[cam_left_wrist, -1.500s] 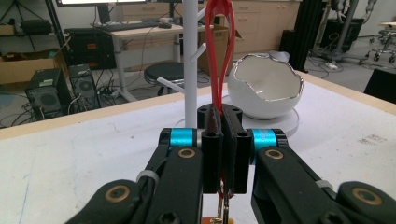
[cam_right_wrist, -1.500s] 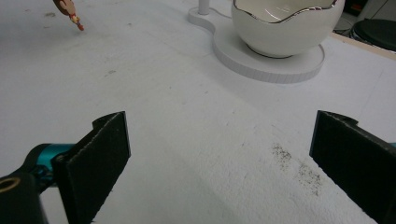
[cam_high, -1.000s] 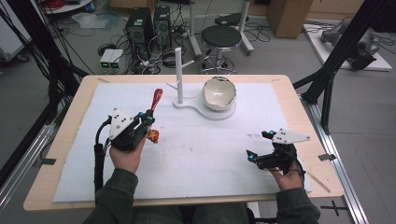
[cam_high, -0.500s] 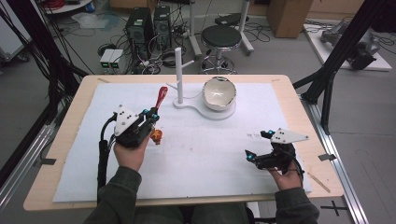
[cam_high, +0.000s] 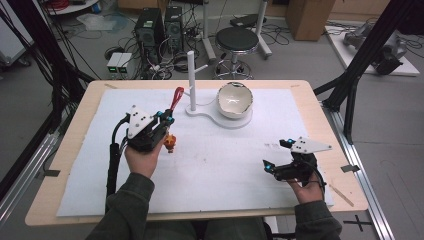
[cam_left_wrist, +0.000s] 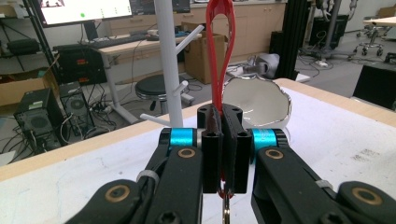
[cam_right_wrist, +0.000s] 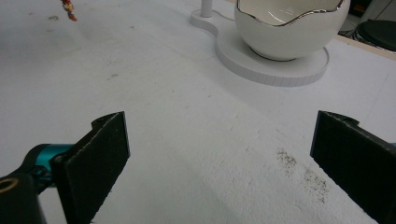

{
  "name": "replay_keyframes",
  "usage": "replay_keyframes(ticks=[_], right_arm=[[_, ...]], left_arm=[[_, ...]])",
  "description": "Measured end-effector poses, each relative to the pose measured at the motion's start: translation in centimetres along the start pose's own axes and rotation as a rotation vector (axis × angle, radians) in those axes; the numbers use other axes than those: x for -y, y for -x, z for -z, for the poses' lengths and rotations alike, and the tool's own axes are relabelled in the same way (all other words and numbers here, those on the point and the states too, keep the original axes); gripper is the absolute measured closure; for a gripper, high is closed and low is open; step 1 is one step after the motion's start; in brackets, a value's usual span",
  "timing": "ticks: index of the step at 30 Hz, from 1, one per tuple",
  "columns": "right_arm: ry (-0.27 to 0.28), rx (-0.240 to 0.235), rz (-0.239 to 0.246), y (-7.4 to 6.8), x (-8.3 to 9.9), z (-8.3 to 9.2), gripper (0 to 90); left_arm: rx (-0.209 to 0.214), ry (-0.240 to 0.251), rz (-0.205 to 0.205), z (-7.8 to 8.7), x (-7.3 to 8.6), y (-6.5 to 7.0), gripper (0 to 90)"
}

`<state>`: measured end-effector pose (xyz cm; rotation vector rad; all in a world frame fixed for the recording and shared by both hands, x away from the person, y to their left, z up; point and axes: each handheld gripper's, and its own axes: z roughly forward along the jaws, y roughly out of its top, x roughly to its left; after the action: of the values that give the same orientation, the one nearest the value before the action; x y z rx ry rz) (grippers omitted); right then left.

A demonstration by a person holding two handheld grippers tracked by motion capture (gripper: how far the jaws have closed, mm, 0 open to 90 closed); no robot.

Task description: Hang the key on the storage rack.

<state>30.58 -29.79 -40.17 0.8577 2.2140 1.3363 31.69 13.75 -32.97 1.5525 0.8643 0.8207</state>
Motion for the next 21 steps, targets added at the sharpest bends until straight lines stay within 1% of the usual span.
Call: replay_keyframes(ticks=[4, 5, 9, 18, 20, 21], right_arm=[[0.005, 0.000, 0.003, 0.1, 0.0, 0.1, 3.5], [0.001, 0.001, -0.003, 0.0, 0.0, 0.1, 3.5], [0.002, 0.005, -0.002, 0.1, 0.1, 0.2, 3.5], [0.007, 0.005, 0.000, 0.1, 0.1, 0.2, 3.5], [0.002, 0.000, -0.008, 0.1, 0.1, 0.2, 3.5], [0.007, 0.002, 0.000, 0.1, 0.0, 0.2, 3.5]], left_arm=[[0.001, 0.003, -0.003, -0.5, -0.3, 0.1, 86.6], [0.001, -0.001, -0.008, -0.6, -0.4, 0.0, 86.5], [0.005, -0.006, -0.003, -1.2, -0.4, 0.0, 86.5], [-0.009, -0.028, 0.007, -2.5, -0.4, -0.3, 86.5], [-0.013, -0.034, 0.006, -2.9, -0.5, -0.3, 86.5], [-0.015, -0.036, 0.004, -3.1, -0.6, -0.4, 86.5]])
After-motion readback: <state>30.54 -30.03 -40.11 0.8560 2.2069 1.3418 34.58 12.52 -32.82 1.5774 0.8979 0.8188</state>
